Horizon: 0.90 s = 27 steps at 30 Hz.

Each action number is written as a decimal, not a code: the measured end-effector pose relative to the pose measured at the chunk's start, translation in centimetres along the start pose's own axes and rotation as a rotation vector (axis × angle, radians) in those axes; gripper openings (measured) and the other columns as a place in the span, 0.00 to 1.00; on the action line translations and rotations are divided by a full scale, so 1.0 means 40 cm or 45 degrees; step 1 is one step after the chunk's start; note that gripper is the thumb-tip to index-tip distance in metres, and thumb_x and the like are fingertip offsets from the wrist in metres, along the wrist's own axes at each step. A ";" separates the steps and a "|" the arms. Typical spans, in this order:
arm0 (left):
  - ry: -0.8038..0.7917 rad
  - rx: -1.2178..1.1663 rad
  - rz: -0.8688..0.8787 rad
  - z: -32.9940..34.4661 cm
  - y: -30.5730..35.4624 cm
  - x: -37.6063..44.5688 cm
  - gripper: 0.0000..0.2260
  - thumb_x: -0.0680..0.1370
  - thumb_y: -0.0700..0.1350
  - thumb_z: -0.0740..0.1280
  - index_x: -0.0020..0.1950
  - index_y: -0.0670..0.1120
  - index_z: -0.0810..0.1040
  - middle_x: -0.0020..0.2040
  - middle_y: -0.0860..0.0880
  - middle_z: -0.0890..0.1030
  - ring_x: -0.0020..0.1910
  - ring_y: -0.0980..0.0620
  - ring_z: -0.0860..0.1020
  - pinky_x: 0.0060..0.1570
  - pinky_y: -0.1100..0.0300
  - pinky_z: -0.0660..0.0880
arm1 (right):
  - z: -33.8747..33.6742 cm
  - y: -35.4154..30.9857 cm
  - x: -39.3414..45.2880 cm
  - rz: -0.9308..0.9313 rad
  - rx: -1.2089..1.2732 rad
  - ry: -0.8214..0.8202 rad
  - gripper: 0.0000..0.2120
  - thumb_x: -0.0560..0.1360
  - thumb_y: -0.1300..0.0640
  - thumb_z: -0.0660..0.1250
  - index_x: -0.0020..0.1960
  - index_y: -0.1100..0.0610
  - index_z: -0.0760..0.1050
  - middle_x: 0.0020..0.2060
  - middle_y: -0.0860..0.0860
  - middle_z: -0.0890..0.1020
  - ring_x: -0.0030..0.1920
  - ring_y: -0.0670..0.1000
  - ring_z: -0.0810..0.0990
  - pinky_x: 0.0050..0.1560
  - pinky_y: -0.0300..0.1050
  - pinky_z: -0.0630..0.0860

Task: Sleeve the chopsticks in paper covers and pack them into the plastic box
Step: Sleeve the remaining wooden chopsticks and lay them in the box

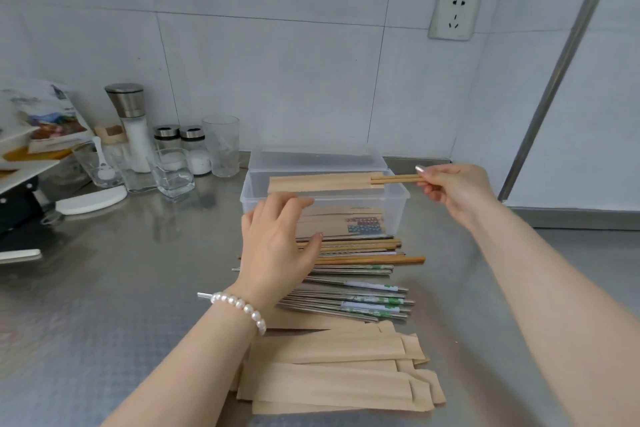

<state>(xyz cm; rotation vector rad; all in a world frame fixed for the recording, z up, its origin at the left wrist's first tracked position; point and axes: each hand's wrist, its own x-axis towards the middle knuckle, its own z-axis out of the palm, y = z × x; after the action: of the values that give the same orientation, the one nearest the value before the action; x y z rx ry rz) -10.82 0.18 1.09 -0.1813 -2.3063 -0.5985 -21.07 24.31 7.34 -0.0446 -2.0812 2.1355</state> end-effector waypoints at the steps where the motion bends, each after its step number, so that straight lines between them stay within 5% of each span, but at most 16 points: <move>1: -0.014 -0.008 -0.014 0.000 -0.002 0.001 0.20 0.68 0.51 0.66 0.58 0.48 0.74 0.54 0.49 0.75 0.53 0.48 0.73 0.51 0.56 0.61 | 0.013 -0.011 0.016 -0.003 -0.060 0.002 0.02 0.72 0.68 0.67 0.43 0.68 0.76 0.19 0.49 0.78 0.19 0.41 0.72 0.23 0.31 0.70; 5: -0.033 -0.017 -0.039 -0.003 -0.007 0.005 0.19 0.68 0.50 0.65 0.58 0.48 0.74 0.54 0.49 0.74 0.53 0.49 0.73 0.51 0.56 0.60 | 0.081 -0.024 0.069 0.060 -0.330 0.008 0.04 0.73 0.67 0.67 0.43 0.69 0.77 0.18 0.49 0.77 0.20 0.44 0.71 0.21 0.32 0.68; 9: -0.057 -0.015 -0.030 0.002 -0.006 0.003 0.20 0.68 0.49 0.67 0.59 0.48 0.74 0.54 0.49 0.75 0.53 0.48 0.74 0.52 0.56 0.61 | 0.149 -0.002 0.104 0.099 -0.744 0.167 0.08 0.70 0.55 0.72 0.42 0.61 0.82 0.37 0.54 0.84 0.34 0.49 0.76 0.34 0.39 0.72; 12: -0.091 -0.013 -0.030 0.007 -0.011 0.000 0.19 0.69 0.50 0.66 0.59 0.48 0.73 0.54 0.50 0.75 0.52 0.48 0.75 0.52 0.56 0.61 | 0.179 0.027 0.094 -0.005 -1.075 0.293 0.11 0.72 0.50 0.70 0.43 0.58 0.82 0.40 0.54 0.84 0.40 0.54 0.80 0.33 0.40 0.70; 16: -0.200 -0.041 0.007 0.011 -0.009 -0.004 0.20 0.70 0.48 0.68 0.61 0.49 0.72 0.55 0.51 0.74 0.51 0.49 0.75 0.53 0.57 0.62 | 0.187 0.060 0.083 -0.210 -1.532 0.261 0.18 0.78 0.45 0.57 0.52 0.56 0.80 0.51 0.57 0.80 0.55 0.58 0.73 0.49 0.48 0.64; 19: -0.262 -0.054 0.054 0.016 -0.006 -0.007 0.19 0.70 0.48 0.69 0.60 0.50 0.72 0.55 0.52 0.74 0.50 0.50 0.76 0.53 0.56 0.64 | 0.162 0.045 0.058 -0.369 -1.546 0.199 0.17 0.78 0.47 0.58 0.56 0.54 0.79 0.54 0.57 0.79 0.58 0.58 0.70 0.51 0.47 0.64; 22: -0.312 -0.062 0.067 0.021 -0.009 -0.011 0.15 0.71 0.49 0.69 0.57 0.51 0.75 0.53 0.53 0.75 0.49 0.50 0.76 0.53 0.56 0.64 | 0.110 0.013 -0.004 -0.564 -1.117 0.021 0.07 0.74 0.57 0.69 0.49 0.57 0.82 0.46 0.53 0.83 0.50 0.53 0.76 0.50 0.44 0.71; 25: -0.374 -0.064 0.085 0.026 -0.004 -0.016 0.11 0.72 0.49 0.68 0.53 0.51 0.77 0.50 0.55 0.75 0.49 0.52 0.75 0.52 0.57 0.64 | 0.036 -0.005 -0.059 -0.338 -1.069 -0.488 0.05 0.68 0.61 0.74 0.35 0.55 0.79 0.33 0.47 0.80 0.36 0.45 0.76 0.42 0.37 0.72; 27: -0.408 -0.068 0.098 0.030 0.001 -0.020 0.10 0.73 0.50 0.68 0.53 0.51 0.78 0.50 0.56 0.75 0.49 0.53 0.75 0.51 0.59 0.63 | -0.007 0.023 -0.070 -0.190 -1.163 -0.623 0.09 0.66 0.62 0.75 0.33 0.53 0.78 0.30 0.47 0.79 0.33 0.44 0.74 0.42 0.39 0.72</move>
<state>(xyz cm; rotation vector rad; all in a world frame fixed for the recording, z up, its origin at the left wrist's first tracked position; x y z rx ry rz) -10.99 0.81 -0.19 -0.4160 -2.5772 -0.6297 -18.38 24.18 6.18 0.5468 -3.0280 1.0144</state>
